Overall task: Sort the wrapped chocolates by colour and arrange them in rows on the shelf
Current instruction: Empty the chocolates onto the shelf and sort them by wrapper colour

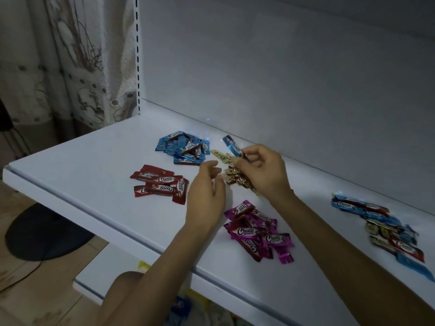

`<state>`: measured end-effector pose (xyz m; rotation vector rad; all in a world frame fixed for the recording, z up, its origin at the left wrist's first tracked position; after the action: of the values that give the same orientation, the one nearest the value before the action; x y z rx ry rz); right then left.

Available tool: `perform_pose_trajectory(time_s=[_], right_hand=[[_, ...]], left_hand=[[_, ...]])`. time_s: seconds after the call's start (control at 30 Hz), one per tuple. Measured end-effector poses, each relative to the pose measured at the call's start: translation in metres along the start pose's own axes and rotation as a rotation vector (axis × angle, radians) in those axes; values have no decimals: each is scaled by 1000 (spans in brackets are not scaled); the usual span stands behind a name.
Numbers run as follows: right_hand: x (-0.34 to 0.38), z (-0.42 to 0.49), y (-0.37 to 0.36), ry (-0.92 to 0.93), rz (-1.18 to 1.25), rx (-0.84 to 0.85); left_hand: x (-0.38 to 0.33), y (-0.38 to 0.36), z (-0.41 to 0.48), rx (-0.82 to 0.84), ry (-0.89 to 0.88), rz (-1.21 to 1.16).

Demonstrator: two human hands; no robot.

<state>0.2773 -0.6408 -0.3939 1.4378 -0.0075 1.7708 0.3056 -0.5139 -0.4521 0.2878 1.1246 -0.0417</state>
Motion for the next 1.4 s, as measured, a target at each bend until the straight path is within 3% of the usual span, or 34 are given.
perform_pose_trajectory(time_s=[0.13,0.33,0.5,0.77,0.93,1.1,1.2,1.3,1.4], right_hand=[[3,30,-34,-151,64,157],[4,75,-93,-134,-155,185],[2,83,-100,-99,-334,243],[-17,3,-5,-85,-115,123],[-37,-52,32,-14,-198,80],[-49,-84,70,6,-291,10],[-65,-100,110,-58,-443,-68],[-91,-119,162,-151,-599,-200],[-119,-141,214,-359,-752,-259]], left_hand=[[10,-12,1,139,-92,290],[10,-11,6,111,-48,250],[12,-11,9,104,-28,234],[8,-7,6,127,-29,178],[-3,-7,1,184,20,164],[-42,-39,-3,292,-251,336],[-68,-83,-19,406,-399,358],[-87,-139,-51,625,-487,442],[-92,-187,-81,820,-493,613]])
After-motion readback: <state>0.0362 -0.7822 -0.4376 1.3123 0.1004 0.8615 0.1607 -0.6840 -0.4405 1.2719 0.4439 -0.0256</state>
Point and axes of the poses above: each hand's wrist, its own z-axis towards the middle knuckle, its own y-axis out of the back of the hand, x = y × z, the point moved 2 cm from there along z, towards the middle knuckle, and after that the axes turned 2 degrees about -y, right-handed, at the moved point
